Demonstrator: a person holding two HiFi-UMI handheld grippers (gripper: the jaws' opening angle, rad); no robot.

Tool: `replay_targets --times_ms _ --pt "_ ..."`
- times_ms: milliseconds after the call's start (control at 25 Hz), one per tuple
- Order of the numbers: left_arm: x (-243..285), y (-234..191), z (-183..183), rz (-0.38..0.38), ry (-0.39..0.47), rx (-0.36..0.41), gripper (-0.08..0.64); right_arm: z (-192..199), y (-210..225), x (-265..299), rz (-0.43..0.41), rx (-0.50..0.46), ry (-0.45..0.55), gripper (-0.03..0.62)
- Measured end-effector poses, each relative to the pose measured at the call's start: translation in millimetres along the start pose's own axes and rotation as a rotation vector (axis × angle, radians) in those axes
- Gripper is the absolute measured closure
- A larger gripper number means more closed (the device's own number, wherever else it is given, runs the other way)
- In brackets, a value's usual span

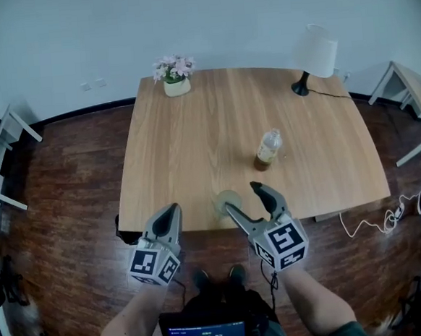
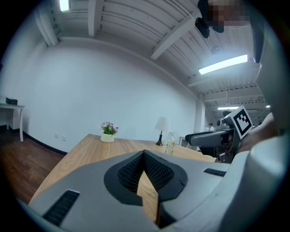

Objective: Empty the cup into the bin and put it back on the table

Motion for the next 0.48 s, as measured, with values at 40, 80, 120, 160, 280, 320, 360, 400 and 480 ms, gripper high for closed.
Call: replay_targets --times_ms 40,80,120,160,280,320,360,400,480 --pt "-2 3 -4 -0.005 0.011 0.003 0.568 -9 2 -6 -0.007 0.002 0.016 0.289" --pt "-5 6 -9 -0.007 0.024 0.005 0.568 -17 4 -13 -0.012 -0.001 0.028 0.31" --pt "-7 10 -14 -0.006 0.038 0.005 0.569 -24 5 -19 -0.016 -0.01 0.038 0.345" --pt "-10 15 -19 -0.002 0.051 0.007 0.569 -30 6 -25 -0.023 -0.019 0.048 0.373" --pt "-20 27 -36 0.006 0.084 0.038 0.569 -44 8 -41 -0.043 -0.026 0.087 0.424" --pt "-22 31 -42 0.009 0.097 0.051 0.569 -47 9 -46 -0.044 -0.029 0.098 0.425" --pt "-25 34 -48 0.014 0.111 0.06 0.569 -49 10 -50 -0.041 -0.034 0.105 0.429" --pt "-28 38 -53 0.019 0.122 0.068 0.569 -50 10 -54 -0.036 -0.037 0.11 0.478" --pt "-38 43 -61 0.006 0.13 0.095 0.569 -47 5 -63 -0.03 -0.037 0.107 0.492"
Point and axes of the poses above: the fingertips, and each gripper's own axes: x forward along the fingers, y to its right, z out of its underside, the point moved 7 cm from there along -x, backward along the fingers, and after that the axes turned 10 degrees about z, right-handed, at the moved point
